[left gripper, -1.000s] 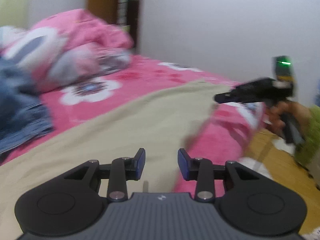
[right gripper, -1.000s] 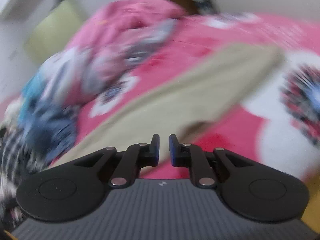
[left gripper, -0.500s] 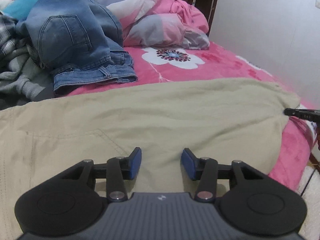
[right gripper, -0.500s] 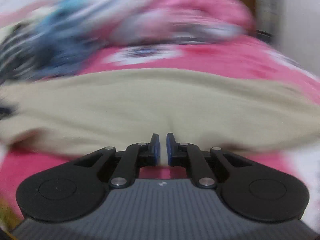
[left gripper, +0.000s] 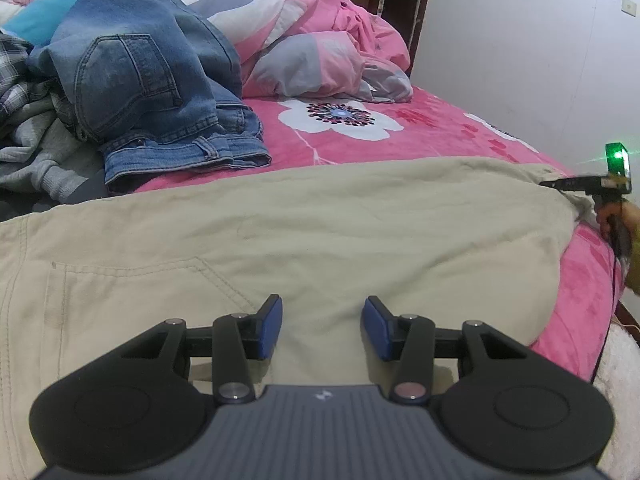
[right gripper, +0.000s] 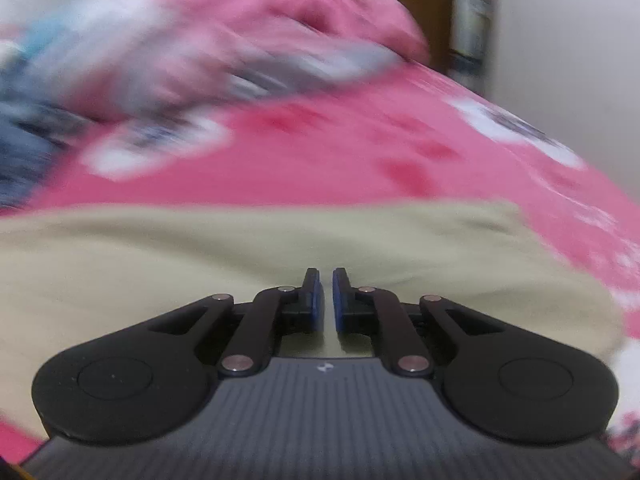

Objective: Fold clothes
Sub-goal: 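Lay the trouser leg down and open the right gripper at the cuff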

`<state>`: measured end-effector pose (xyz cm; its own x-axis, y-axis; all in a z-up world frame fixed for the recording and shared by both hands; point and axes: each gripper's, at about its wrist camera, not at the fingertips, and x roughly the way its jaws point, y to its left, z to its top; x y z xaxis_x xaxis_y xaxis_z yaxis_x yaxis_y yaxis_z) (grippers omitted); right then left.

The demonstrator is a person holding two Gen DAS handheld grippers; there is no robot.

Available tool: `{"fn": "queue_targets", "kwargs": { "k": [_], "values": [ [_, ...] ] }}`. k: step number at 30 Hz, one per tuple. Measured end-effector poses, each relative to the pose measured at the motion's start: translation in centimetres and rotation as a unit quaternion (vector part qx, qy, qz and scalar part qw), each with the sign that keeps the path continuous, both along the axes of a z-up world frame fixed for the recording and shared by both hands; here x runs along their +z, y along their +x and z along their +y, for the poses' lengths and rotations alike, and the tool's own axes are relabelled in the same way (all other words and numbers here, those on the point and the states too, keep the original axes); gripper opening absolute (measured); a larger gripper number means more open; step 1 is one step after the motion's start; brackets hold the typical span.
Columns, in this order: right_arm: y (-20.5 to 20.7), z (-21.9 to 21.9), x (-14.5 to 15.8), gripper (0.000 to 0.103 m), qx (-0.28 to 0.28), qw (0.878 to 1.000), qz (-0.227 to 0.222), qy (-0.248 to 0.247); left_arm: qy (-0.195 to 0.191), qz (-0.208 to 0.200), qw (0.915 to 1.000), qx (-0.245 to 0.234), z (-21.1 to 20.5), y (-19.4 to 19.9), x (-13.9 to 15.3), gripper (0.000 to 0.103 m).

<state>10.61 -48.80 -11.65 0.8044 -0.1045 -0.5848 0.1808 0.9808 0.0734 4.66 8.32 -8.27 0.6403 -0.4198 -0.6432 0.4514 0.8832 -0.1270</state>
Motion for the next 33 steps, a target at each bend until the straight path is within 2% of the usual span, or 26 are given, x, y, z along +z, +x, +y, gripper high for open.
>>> {"fn": "queue_targets", "kwargs": {
  "k": [2, 4, 6, 8, 11, 13, 14, 16, 17, 18, 19, 20, 23, 26, 28, 30, 31, 32, 33],
  "values": [
    [-0.3, -5.1, 0.5, 0.001, -0.079, 0.995, -0.021, 0.053, 0.003, 0.001, 1.0000, -0.005, 0.0, 0.2, 0.0, 0.047],
    [-0.7, -7.2, 1.4, 0.007, -0.115, 0.991, -0.038, 0.062, 0.005, 0.004, 0.9999, -0.010, 0.0, 0.3, 0.0, 0.047],
    [-1.0, -9.1, 2.4, 0.007, -0.149, 0.985, -0.054, 0.068, 0.003, 0.006, 0.9999, -0.011, 0.1, 0.4, 0.0, 0.047],
    [-0.8, -7.7, 3.1, 0.007, -0.093, 0.989, -0.074, 0.090, 0.001, 0.006, 0.9999, -0.010, 0.1, 0.3, 0.0, 0.047],
    [1.0, -5.0, 1.9, 0.005, -0.010, 0.989, -0.063, 0.131, 0.003, 0.006, 1.0000, -0.007, 0.0, 0.3, 0.1, 0.047],
    [3.0, -5.8, 0.3, 0.004, -0.056, 0.992, -0.015, 0.112, 0.006, 0.007, 0.9999, -0.008, 0.0, 0.2, 0.2, 0.047],
    [3.2, -7.2, -0.4, 0.000, -0.088, 0.988, -0.007, 0.123, 0.008, 0.007, 0.9999, -0.010, 0.0, 0.2, 0.3, 0.047],
    [1.7, -10.4, -0.5, 0.000, -0.155, 0.972, -0.048, 0.171, 0.008, 0.006, 0.9998, -0.014, 0.0, 0.2, 0.4, 0.047],
    [1.0, -11.2, -0.1, 0.000, -0.184, 0.965, -0.066, 0.172, 0.007, 0.006, 0.9998, -0.015, 0.1, 0.2, 0.3, 0.047],
    [0.2, -11.2, 0.4, 0.006, -0.235, 0.961, -0.057, 0.137, 0.004, 0.006, 0.9998, -0.016, 0.2, 0.3, 0.2, 0.047],
    [-0.7, -11.3, 1.0, 0.006, -0.289, 0.951, -0.044, 0.097, 0.001, 0.007, 0.9998, -0.016, 0.2, 0.4, 0.1, 0.048],
    [-1.6, -11.5, 1.4, 0.006, -0.297, 0.950, -0.036, 0.088, -0.002, 0.008, 0.9998, -0.017, 0.3, 0.4, 0.1, 0.048],
    [-5.1, -10.1, 2.5, 0.006, -0.217, 0.962, -0.072, 0.147, -0.008, 0.010, 0.9997, -0.018, 0.3, 0.7, 0.0, 0.049],
    [-5.8, -5.9, 2.9, 0.008, -0.083, 0.978, -0.089, 0.168, -0.013, 0.013, 0.9997, -0.016, 0.4, 0.9, 0.0, 0.050],
    [-6.3, -5.2, 1.3, 0.015, -0.072, 0.983, -0.054, 0.163, -0.016, 0.012, 0.9997, -0.013, 0.4, 0.8, 0.0, 0.050],
    [-6.7, -4.7, -0.3, 0.012, -0.064, 0.985, -0.017, 0.156, -0.018, 0.011, 0.9997, -0.011, 0.4, 0.7, 0.0, 0.050],
    [-7.9, -6.2, -0.8, 0.008, -0.094, 0.979, -0.034, 0.180, -0.018, 0.009, 0.9997, -0.012, 0.4, 0.6, 0.0, 0.050],
    [-9.1, -7.9, -1.3, 0.007, -0.128, 0.969, -0.054, 0.207, -0.018, 0.008, 0.9997, -0.014, 0.5, 0.6, 0.0, 0.050],
    [-10.6, -9.2, -1.2, 0.005, -0.176, 0.955, -0.076, 0.228, -0.018, 0.008, 0.9997, -0.015, 0.5, 0.6, 0.0, 0.050]
  ]
}}
